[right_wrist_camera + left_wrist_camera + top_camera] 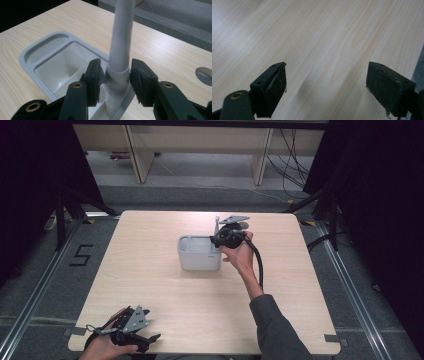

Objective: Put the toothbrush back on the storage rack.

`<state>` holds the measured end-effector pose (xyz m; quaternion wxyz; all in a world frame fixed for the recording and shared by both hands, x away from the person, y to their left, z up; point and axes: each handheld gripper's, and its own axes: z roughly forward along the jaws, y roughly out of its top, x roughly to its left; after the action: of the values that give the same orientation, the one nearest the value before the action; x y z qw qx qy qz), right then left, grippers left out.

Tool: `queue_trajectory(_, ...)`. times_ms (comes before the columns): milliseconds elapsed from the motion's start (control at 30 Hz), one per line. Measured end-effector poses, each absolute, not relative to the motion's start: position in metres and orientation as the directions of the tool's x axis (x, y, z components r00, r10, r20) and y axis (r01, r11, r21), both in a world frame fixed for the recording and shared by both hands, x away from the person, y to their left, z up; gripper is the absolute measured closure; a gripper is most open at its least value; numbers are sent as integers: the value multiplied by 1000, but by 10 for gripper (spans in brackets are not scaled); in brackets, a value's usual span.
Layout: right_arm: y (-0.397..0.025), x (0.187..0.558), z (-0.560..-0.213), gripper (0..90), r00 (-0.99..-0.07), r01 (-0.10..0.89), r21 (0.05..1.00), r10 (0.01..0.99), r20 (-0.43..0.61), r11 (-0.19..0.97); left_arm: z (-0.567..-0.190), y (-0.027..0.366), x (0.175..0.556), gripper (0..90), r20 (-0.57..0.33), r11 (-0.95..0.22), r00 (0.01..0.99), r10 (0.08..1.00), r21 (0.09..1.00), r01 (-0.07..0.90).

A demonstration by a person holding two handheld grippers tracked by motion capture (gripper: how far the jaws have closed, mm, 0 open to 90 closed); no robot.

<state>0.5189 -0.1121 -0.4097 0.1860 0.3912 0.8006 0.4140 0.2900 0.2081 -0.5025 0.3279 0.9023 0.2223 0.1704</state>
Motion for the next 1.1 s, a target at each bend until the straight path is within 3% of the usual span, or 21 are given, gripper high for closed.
queue_trajectory(267,-115,518,-406,536,-619,470,816,784,32,337,-502,208,290,163,161,-685,843,513,669,289)
queue_trajectory(500,-121,511,-397,421,-600,472,833,797,63,289,-502,208,290,163,161,-684,843,514,669,290)
queue_trajectory(1100,-143,493,-390,383,-608,445,856,790,75,262,-503,208,290,163,154,-682,839,522,666,302)
